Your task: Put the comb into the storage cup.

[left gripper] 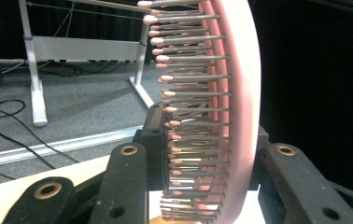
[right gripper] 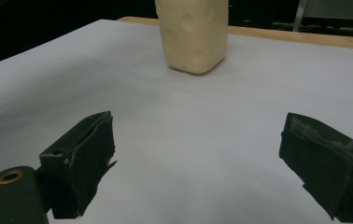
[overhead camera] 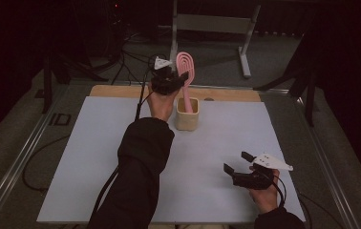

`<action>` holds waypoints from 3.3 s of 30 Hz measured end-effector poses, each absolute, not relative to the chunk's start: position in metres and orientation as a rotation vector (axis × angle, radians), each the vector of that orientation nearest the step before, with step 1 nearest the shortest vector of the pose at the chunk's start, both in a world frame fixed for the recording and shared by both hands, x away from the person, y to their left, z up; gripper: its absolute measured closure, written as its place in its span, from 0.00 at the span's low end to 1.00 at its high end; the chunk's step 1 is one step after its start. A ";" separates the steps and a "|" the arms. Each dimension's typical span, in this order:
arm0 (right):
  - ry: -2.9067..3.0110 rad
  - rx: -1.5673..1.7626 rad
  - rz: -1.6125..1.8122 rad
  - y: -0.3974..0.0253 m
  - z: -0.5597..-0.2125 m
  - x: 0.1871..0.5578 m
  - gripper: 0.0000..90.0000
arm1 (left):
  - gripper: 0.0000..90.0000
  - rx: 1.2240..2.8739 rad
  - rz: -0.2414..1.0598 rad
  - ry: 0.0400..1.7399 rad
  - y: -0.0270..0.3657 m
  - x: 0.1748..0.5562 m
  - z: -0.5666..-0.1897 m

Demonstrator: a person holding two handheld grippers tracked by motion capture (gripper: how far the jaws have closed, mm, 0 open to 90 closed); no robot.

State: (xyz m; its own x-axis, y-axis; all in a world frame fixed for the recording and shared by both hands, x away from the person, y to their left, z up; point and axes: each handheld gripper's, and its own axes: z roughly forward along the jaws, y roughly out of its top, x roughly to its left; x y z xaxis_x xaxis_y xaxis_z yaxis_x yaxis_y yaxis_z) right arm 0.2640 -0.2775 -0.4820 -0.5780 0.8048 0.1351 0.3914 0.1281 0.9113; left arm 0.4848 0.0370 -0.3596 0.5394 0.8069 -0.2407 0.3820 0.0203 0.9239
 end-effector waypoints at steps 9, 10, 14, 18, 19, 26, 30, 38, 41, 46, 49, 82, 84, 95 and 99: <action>2.023 1.155 1.438 -0.277 -0.482 0.264 0.11 | 0.72 1.589 0.436 1.051 0.033 0.483 -0.368; 2.023 1.154 1.437 -0.278 -0.482 0.264 0.11 | 0.72 1.588 0.435 1.052 0.033 0.483 -0.369; 2.025 1.158 1.437 -0.277 -0.482 0.264 0.11 | 0.72 1.594 0.434 1.045 0.032 0.482 -0.371; 2.027 1.154 1.436 -0.276 -0.483 0.264 0.11 | 0.72 1.595 0.427 1.050 0.031 0.480 -0.376; 2.027 1.156 1.438 -0.276 -0.483 0.264 0.11 | 0.72 1.597 0.425 1.051 0.032 0.480 -0.377; 2.033 1.158 1.430 -0.275 -0.483 0.265 0.11 | 0.72 1.594 0.400 1.061 0.035 0.479 -0.386; 2.034 1.154 1.431 -0.275 -0.484 0.265 0.11 | 0.72 1.598 0.392 1.060 0.035 0.478 -0.388; 2.040 1.152 1.426 -0.274 -0.485 0.266 0.11 | 0.71 1.599 0.370 1.073 0.036 0.475 -0.397; 2.039 1.152 1.423 -0.273 -0.485 0.266 0.11 | 0.71 1.602 0.366 1.078 0.036 0.475 -0.400; 2.040 1.153 1.424 -0.273 -0.485 0.266 0.11 | 0.71 1.610 0.362 1.076 0.034 0.474 -0.402; 2.040 1.152 1.423 -0.273 -0.485 0.266 0.11 | 0.71 1.614 0.355 1.075 0.032 0.474 -0.404; 2.048 1.152 1.417 -0.272 -0.486 0.266 0.11 | 0.69 1.644 0.301 1.120 0.034 0.474 -0.427; 2.046 1.153 1.418 -0.272 -0.486 0.267 0.11 | 0.66 1.655 0.293 1.112 0.034 0.474 -0.427; 2.050 1.157 1.416 -0.272 -0.487 0.267 0.11 | 0.43 1.699 0.309 1.153 0.035 0.476 -0.430; 2.050 1.156 1.417 -0.271 -0.487 0.267 0.11 | 0.28 1.705 0.321 1.184 0.033 0.476 -0.431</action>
